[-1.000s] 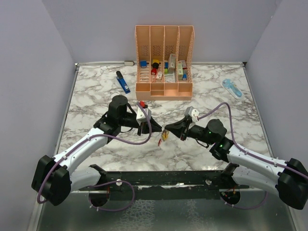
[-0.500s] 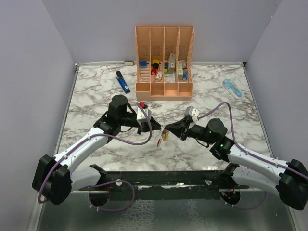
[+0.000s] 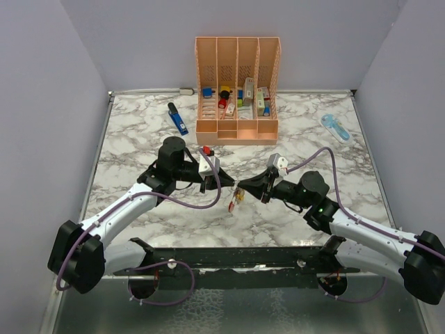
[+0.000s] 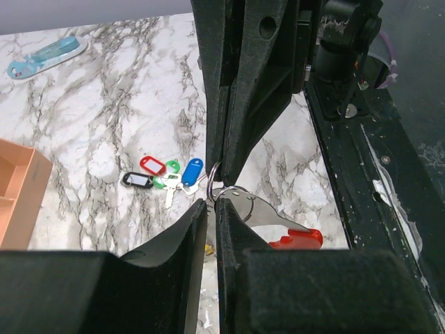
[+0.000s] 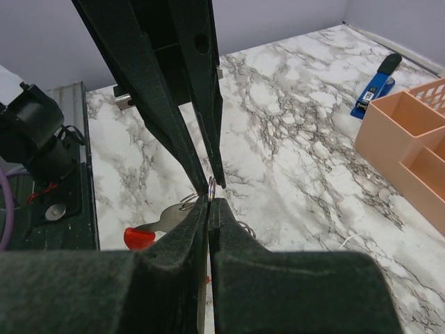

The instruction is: Put the keys on the keyring

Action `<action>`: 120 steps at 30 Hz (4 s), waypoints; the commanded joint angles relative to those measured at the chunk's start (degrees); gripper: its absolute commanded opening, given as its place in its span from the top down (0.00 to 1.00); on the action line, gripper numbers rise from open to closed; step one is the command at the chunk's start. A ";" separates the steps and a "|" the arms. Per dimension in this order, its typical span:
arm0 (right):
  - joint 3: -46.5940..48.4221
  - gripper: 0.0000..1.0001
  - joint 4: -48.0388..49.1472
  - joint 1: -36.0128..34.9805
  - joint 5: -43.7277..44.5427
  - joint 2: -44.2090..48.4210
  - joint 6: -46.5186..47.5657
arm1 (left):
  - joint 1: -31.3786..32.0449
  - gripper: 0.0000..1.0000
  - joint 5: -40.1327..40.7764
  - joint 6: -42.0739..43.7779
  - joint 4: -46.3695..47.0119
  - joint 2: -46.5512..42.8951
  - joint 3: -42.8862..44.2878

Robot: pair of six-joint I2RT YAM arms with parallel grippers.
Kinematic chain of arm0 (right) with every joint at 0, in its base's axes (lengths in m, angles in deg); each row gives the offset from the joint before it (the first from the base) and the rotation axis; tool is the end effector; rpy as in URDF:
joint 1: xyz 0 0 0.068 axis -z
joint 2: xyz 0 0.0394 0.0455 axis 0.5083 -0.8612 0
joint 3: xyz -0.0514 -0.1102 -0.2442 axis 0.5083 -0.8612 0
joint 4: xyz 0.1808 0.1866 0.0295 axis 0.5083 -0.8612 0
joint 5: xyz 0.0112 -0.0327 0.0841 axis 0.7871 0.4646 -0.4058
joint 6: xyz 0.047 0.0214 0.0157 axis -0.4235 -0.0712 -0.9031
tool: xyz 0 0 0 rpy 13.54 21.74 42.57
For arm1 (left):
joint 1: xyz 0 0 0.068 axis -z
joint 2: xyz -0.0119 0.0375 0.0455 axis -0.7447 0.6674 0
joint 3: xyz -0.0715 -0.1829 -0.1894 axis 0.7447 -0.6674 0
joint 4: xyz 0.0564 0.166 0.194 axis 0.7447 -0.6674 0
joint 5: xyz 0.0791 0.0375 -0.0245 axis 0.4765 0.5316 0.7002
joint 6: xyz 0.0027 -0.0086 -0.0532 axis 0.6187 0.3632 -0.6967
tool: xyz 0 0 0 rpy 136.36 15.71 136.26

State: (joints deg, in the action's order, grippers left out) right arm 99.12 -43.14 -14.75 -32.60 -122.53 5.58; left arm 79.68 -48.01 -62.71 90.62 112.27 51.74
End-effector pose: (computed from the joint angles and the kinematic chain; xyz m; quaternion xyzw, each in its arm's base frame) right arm 0.1419 0.1639 0.2559 -0.3716 0.6048 0.4285 0.5590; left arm 0.1975 -0.1577 0.2861 0.5639 0.4974 -0.4619 0.4704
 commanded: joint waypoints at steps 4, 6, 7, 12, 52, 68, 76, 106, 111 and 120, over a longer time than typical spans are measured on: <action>2.25 0.99 1.09 -0.05 -1.74 0.01 0.18 | -0.35 0.87 -2.35 -1.33 2.92 0.46 1.20; 2.15 0.99 1.13 -0.05 -1.70 -0.12 0.10 | -0.35 0.90 -2.78 -1.30 2.97 0.45 1.11; 2.15 0.99 1.14 0.00 -1.66 -0.22 0.09 | -0.32 0.91 -2.95 -1.32 2.97 0.40 1.16; 2.16 0.99 1.24 -0.05 -1.43 -0.55 -0.06 | -0.30 0.98 -3.54 -0.49 2.96 0.32 1.26; 2.75 0.99 -0.16 -0.01 -1.94 -0.26 -0.17 | -0.38 1.00 -2.92 3.08 -2.39 1.51 4.78; 3.60 0.82 -6.03 -0.02 -0.51 -0.78 -0.51 | -0.39 1.00 -4.42 9.36 -9.46 1.48 7.71; 5.80 0.73 -12.79 -0.05 0.46 0.81 1.96 | -0.42 1.00 -3.94 21.11 -21.12 1.03 9.88; 41.43 0.61 -30.94 -0.04 11.73 -45.88 7.17 | -19.24 0.58 43.53 -7.21 -4.70 0.29 1.27; 52.76 0.57 -36.07 0.10 9.94 -56.72 15.32 | -26.75 0.48 42.60 -8.12 -7.58 1.19 3.10; 57.90 0.55 -43.01 1.87 3.82 -63.12 20.77 | -29.55 0.40 38.31 -8.02 -9.65 -0.25 2.90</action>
State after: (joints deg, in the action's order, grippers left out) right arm 154.57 -81.15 -13.70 -24.78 -183.97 22.38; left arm 50.79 -7.38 -69.79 82.51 113.36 53.36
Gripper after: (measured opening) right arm 0.449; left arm 0.591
